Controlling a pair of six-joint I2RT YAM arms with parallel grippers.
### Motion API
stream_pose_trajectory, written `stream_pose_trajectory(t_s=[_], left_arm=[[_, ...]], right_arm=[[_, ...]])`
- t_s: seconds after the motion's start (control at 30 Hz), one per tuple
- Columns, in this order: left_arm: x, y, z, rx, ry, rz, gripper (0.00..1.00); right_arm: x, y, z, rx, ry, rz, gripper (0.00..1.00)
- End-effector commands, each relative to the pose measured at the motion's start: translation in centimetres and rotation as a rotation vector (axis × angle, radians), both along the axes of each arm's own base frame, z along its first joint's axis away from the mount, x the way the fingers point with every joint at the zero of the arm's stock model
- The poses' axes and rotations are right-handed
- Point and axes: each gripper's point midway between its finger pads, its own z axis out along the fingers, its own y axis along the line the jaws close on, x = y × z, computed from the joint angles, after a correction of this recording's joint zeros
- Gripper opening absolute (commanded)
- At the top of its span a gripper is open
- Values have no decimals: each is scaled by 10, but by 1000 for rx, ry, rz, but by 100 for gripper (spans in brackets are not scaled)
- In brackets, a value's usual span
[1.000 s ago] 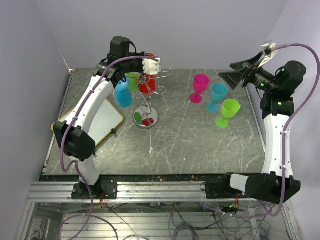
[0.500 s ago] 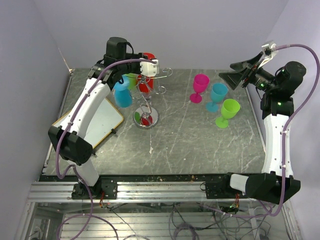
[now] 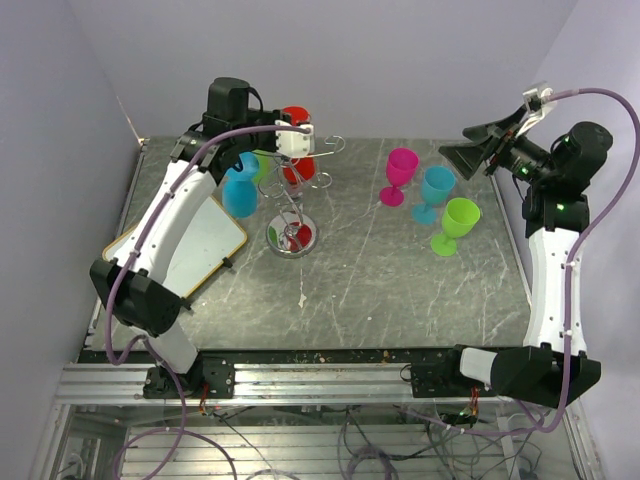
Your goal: Place the wine glass upside down on the wine glass rack
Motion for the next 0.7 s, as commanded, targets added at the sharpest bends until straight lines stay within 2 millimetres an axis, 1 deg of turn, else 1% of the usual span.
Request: stream_pose_trajectory(t_s=[0.0,0.17,0.23,0.27,0.33,0.37,0.4,0.47,0.5,0.53,0.57,0.6,0.67], left_arm=[[-5,15,32,-52,-82,70,34],[-3,25,61,-173,-146,158,38],[-2,33,72,-218,-181,212,40],[-3,38,83,-249,-212,238,42],[-5,48,93,-304,-238,292,47],[-7,53,96,-333,-244,321,51],[-10,58,101,-372,-246,348,57],[-17,68,102,-440,-228,409,76],[-22,75,101,-465,-220,443,87],[-27,81,98,-496,-208,478,95],[-33,87,96,-518,-201,502,98],[-39,95,93,-535,-199,535,100],[-57,107,93,-572,-200,573,100]], right_arm=[[2,-14,12,-87,-60,-86,86],[9,-29,13,-188,-78,-173,86],[13,-39,8,-234,-74,-223,86],[15,-44,6,-265,-79,-248,86],[16,-53,-1,-311,-66,-297,87],[17,-58,-5,-333,-54,-320,87],[18,-63,-10,-355,-39,-343,87],[18,-73,-24,-397,6,-385,87],[18,-79,-32,-417,31,-406,87],[18,-85,-41,-438,62,-432,87],[17,-88,-50,-453,90,-441,87],[16,-94,-61,-474,123,-460,87],[14,-101,-79,-510,172,-480,87]])
